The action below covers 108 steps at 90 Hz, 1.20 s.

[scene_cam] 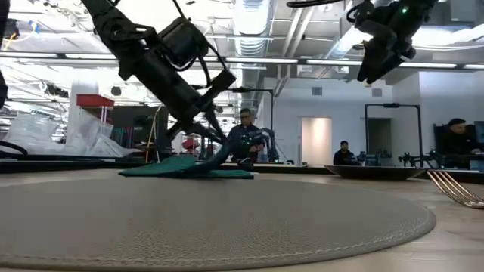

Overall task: Set table place
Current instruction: Fold the blue table napkin

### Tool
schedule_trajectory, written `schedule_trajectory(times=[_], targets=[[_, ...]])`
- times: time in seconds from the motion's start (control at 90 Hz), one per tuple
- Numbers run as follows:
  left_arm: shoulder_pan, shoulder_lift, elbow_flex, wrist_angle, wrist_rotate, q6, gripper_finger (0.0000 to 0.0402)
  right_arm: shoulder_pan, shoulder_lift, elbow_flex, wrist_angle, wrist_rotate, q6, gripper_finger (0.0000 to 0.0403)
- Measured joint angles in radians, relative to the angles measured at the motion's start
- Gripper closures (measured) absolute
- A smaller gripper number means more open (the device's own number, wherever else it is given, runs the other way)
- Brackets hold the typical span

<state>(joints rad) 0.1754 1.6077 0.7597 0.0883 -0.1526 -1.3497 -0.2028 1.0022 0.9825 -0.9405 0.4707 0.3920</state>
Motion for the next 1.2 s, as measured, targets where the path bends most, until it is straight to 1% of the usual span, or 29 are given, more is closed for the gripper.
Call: schedule_trajectory(times=[0.122,0.233,0.378,0.533,0.711,0.822,0.922,1.056,1.2], targets=[[0.013,-0.023,0.000,-0.129,-0.034,0.003,0.0402,0.000,0.000,0.000,0.001,0.000,0.000,0.0188],[0.023,-0.026,0.000,-0.182,-0.063,0.007,0.0402,0.000,0.000,0.000,0.004,0.000,0.000,0.0188],[0.044,-0.027,0.000,-0.154,-0.079,0.023,0.0402,0.000,0.000,0.000,0.007,-0.002,0.000,0.0188],[0.055,-0.027,0.003,-0.011,-0.078,0.124,0.0402,0.000,0.000,0.000,0.008,-0.003,0.001,0.0188],[0.063,-0.027,0.048,-0.001,-0.078,0.265,0.0402,0.000,0.000,0.000,0.008,-0.048,0.003,0.0186],[0.062,-0.027,0.065,-0.022,-0.049,0.312,0.0400,0.000,0.000,0.000,0.007,-0.055,0.003,0.0180],[0.062,-0.027,0.065,-0.086,-0.033,0.315,0.0386,0.000,0.000,0.000,0.007,-0.064,0.003,0.0174],[0.061,-0.027,0.065,-0.186,-0.026,0.315,0.0352,0.000,0.000,0.000,0.007,-0.079,0.003,0.0169],[0.061,-0.027,0.065,-0.181,-0.006,0.339,0.0310,0.000,0.000,0.000,0.007,-0.081,0.000,0.0168]])
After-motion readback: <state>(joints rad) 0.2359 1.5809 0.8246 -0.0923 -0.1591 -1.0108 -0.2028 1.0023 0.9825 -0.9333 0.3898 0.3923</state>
